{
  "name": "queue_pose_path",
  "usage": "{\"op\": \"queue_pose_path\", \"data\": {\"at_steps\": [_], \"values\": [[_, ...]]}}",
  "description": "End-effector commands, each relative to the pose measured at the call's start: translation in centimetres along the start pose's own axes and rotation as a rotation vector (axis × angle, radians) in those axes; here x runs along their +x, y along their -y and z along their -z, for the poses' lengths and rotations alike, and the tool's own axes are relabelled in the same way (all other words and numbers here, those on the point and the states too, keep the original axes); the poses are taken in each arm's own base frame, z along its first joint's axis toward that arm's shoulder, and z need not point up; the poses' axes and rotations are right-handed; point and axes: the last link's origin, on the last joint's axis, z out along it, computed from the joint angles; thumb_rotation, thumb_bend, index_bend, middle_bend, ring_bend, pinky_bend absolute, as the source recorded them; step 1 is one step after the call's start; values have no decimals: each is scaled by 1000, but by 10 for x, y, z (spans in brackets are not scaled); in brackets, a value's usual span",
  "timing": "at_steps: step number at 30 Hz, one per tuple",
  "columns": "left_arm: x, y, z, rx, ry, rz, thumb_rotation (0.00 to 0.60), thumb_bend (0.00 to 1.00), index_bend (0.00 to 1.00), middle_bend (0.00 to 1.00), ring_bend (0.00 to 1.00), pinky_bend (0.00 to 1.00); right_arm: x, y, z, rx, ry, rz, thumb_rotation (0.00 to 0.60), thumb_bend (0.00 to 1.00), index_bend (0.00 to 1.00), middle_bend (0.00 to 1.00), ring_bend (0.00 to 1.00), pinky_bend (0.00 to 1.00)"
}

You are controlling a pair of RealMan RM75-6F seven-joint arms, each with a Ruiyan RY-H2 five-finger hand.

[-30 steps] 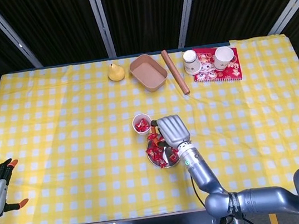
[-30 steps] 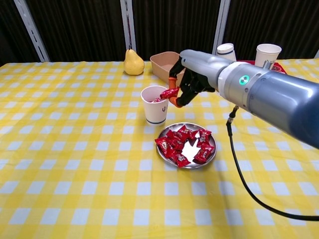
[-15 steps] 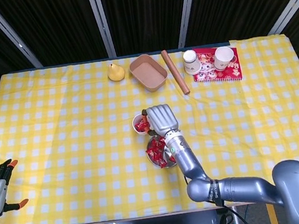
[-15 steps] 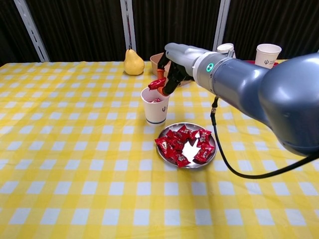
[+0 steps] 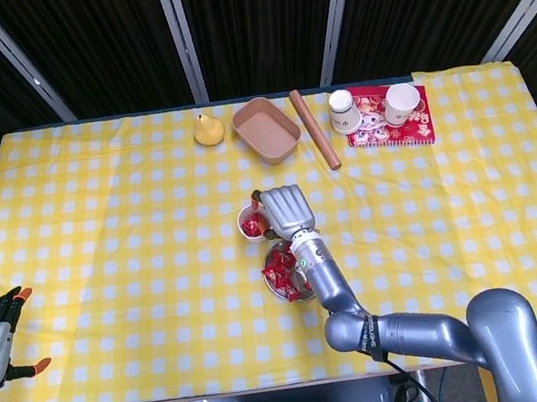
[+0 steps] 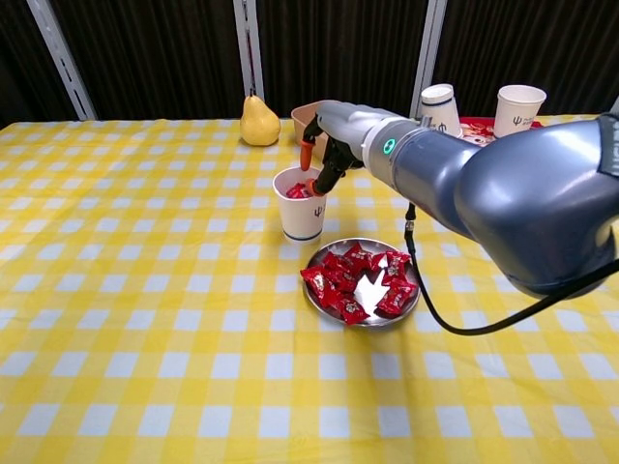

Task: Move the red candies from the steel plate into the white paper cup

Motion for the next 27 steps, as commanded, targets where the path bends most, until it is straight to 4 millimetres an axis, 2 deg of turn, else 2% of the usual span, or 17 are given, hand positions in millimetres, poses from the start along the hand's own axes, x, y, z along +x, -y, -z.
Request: {"op": "queue_pose_path", "data": {"at_steps": [1,8,12,16,22,27], "values": [[0,0,0,0,0,-1,600,24,0,0,0,0,3,1,1,5,-13,-1,600,470,387,865,899,878],[0,-1,0,-1,-6,-3,600,23,0,0,0,0,18,-2,16,23,-53,-16,600,473,381,866,899,878],[1,-1,1,-3,-11,0,600,23,0,0,0,0,25,-5,38,48,-59,-24,600,471,381,866,898,878],[1,-1,1,-5,-13,2,600,24,0,0,0,0,27,-13,68,69,-25,-17,600,442,381,866,899,878],[2,-1,3,-8,-20,8,600,27,0,0,0,0,11,-29,108,82,56,10,600,407,381,866,899,878],[3,-1,4,-12,-36,0,600,27,0,0,0,0,-5,-40,124,67,107,15,600,402,380,865,898,878]]}}
